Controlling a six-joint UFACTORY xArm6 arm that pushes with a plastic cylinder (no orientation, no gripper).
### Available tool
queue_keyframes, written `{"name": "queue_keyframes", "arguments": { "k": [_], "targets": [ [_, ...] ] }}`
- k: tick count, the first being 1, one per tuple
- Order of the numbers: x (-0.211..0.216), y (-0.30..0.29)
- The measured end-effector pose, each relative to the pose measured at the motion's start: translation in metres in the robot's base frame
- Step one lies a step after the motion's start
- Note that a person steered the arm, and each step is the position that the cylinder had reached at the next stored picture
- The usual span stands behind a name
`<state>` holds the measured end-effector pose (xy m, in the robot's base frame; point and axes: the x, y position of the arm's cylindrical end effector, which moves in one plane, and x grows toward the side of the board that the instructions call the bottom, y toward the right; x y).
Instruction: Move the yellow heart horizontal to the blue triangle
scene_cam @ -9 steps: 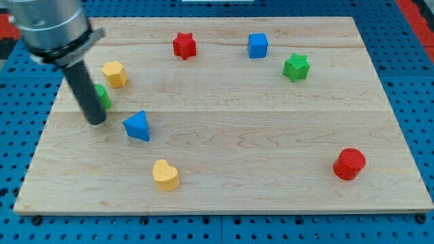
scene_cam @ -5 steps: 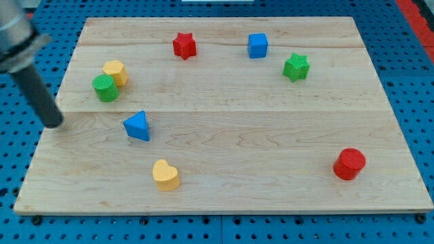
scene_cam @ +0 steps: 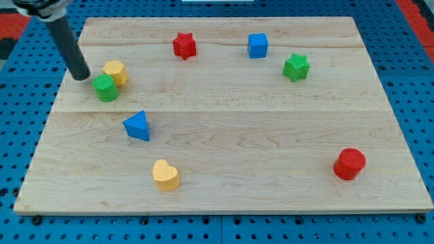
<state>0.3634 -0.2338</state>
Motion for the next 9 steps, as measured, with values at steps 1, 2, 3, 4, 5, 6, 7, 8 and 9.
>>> {"name": "queue_keyframes", "arguments": {
  "k": [1, 2, 3, 4, 5, 6, 7, 8, 9],
  "targets": [
    [0.028, 0.036],
    [0.034, 0.011],
    [0.04, -0.002],
    [0.07, -0.002],
    [0.071, 0.03],
    [0.086, 0.02],
    [0.177, 0.007],
    [0.216, 0.086],
    [0.23, 0.16]
  ]
}}
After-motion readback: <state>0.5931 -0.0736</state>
